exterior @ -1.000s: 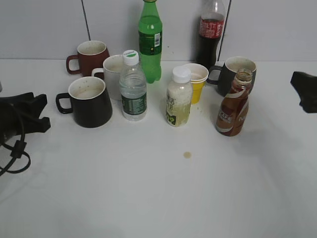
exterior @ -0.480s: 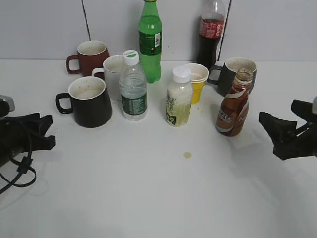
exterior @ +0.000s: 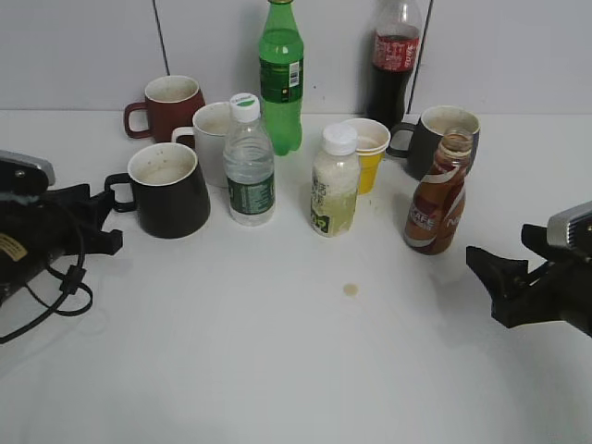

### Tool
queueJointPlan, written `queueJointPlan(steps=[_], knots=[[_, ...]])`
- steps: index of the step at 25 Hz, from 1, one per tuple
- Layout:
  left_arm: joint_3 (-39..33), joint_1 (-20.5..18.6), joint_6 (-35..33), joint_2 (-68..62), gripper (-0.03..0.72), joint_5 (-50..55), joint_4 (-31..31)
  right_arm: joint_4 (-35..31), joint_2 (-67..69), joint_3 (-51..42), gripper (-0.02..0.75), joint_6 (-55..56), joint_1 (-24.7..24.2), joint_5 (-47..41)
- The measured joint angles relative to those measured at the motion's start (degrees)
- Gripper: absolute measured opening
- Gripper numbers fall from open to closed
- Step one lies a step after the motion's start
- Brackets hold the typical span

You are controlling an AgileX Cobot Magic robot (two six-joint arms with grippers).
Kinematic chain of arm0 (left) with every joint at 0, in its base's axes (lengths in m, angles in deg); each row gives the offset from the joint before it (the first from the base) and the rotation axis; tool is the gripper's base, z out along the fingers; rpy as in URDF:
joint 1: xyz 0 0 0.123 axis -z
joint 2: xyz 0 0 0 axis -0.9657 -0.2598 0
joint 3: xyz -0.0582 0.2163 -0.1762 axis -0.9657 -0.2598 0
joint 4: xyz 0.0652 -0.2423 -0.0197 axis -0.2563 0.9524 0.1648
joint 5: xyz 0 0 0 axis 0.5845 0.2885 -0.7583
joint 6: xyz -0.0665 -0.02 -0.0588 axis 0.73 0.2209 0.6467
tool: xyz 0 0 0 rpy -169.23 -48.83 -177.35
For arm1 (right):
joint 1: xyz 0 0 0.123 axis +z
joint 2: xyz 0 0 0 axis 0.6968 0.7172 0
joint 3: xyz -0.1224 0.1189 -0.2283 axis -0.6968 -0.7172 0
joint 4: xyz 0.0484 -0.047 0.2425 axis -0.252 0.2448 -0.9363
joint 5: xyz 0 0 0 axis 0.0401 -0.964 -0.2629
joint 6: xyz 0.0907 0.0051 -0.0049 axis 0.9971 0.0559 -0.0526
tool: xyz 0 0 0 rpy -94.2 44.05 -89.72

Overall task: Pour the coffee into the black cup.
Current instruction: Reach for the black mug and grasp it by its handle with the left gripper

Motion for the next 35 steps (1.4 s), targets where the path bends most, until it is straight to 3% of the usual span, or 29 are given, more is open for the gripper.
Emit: queueJointPlan(steps=[21,26,31,35], knots=[[14.15,0.0,-0.69,-11.95,0.326,-0.89,-0.01,-0.2,0.05,0.0,0.586,-0.13,0.0,0.2],[18.71,0.0,-0.69,-14.63,0.251,-1.17,-0.2,-0.21,0.11,0.0,0.586,-0.19,0.0,0.21],[21.21,0.0,-0.15,-16.23,0.074,-2.0,-0.81,1.06,2.45,2.52,0.585,-0.19,0.0,0.25],[21.29,0.0,0.11,-15.8,0.071,-1.73,-0.76,3.21,6.13,6.22,0.588,-0.19,0.0,0.25]])
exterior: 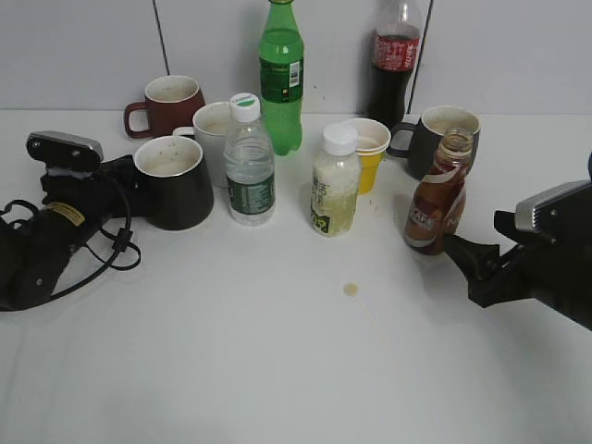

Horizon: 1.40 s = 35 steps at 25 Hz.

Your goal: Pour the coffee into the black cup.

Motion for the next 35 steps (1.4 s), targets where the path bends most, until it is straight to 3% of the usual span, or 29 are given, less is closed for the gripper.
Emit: queueJointPlan(steps=[14,20,24,26,31,35], knots=[[-11.72,-0.05,-1.66,13.74,0.055,4.34,-0.26,5.48,14.26,16.63,0.589,4.83,0.0,0.0],[-16.17,-0.05,1.42,17.9,0.055,4.42,-4.22,6.54,17.73,21.54,0.588,5.14,0.0,0.0],[-18.04,0.0,5.17,18.68,0.054,4.35,-7.25,7.2,19.08,24.1,0.498,5.58,0.0,0.0],[-18.44,0.06,5.43,18.68,0.054,4.54,-9.81,7.2,19.13,24.31,0.502,5.65,0.0,0.0],[-18.44,2.83,5.73,18.68,0.054,4.54,-16.37,9.83,18.51,24.36,0.502,5.75,0.0,-0.81],[-18.44,6.5,5.73,18.68,0.053,4.54,-17.61,15.44,13.16,24.31,0.502,5.19,0.0,-2.38]])
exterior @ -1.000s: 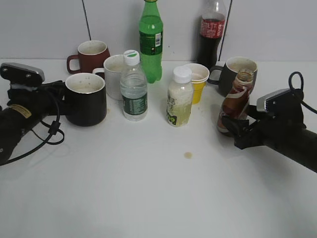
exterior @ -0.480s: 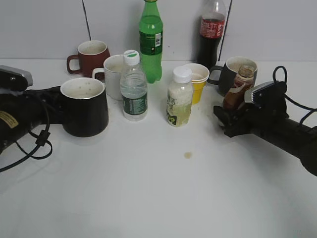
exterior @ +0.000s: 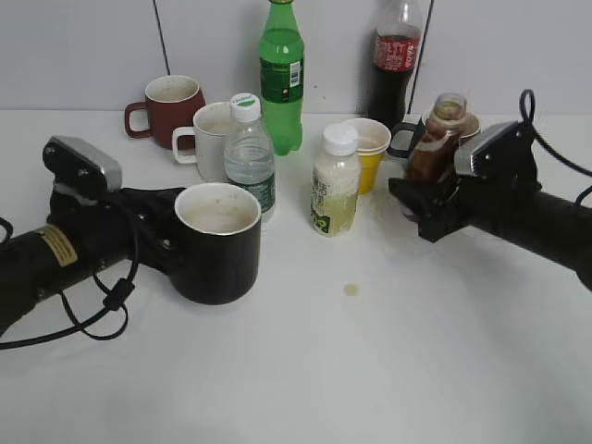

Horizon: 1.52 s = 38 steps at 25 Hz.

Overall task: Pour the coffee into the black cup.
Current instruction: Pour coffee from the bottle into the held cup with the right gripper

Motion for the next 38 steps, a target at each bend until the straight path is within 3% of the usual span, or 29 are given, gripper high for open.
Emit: queueJointPlan(steps=[6,17,22,38], knots=[[1.43,5.31,0.06,0.0,0.053,0.0,0.0,6.74,-10.07,2.21,0.502,-2.44,0.8,-2.14],[5.26,11.0,0.06,0.0,0.052,0.0,0.0,7.83,-15.97,7.21,0.502,-18.01,10.3,-14.23],[6.27,12.42,0.06,0.0,0.052,0.0,-0.13,6.2,-15.97,8.0,0.502,-27.18,13.16,-18.03],[6.27,12.47,0.12,0.0,0.052,0.0,-0.23,5.69,-15.97,8.78,0.502,-47.42,13.27,-18.64]])
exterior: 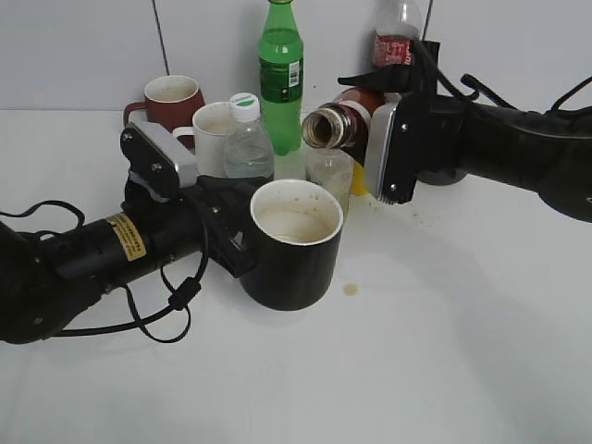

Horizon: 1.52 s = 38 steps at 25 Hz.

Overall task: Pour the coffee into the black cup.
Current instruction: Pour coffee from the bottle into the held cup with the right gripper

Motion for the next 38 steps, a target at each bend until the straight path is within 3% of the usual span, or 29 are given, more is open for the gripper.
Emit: queueJointPlan(steps=[19,38], knots=[[0.0,0.0,0.15,0.0,0.052,0.0,-2.31,-3.15,0.0,0.0,0.502,-15.12,0.05,0.0],[0.0,0.0,0.26,0.0,0.052,0.0,-2.31,-5.21,0.0,0.0,0.502,-20.03,0.05,0.18]])
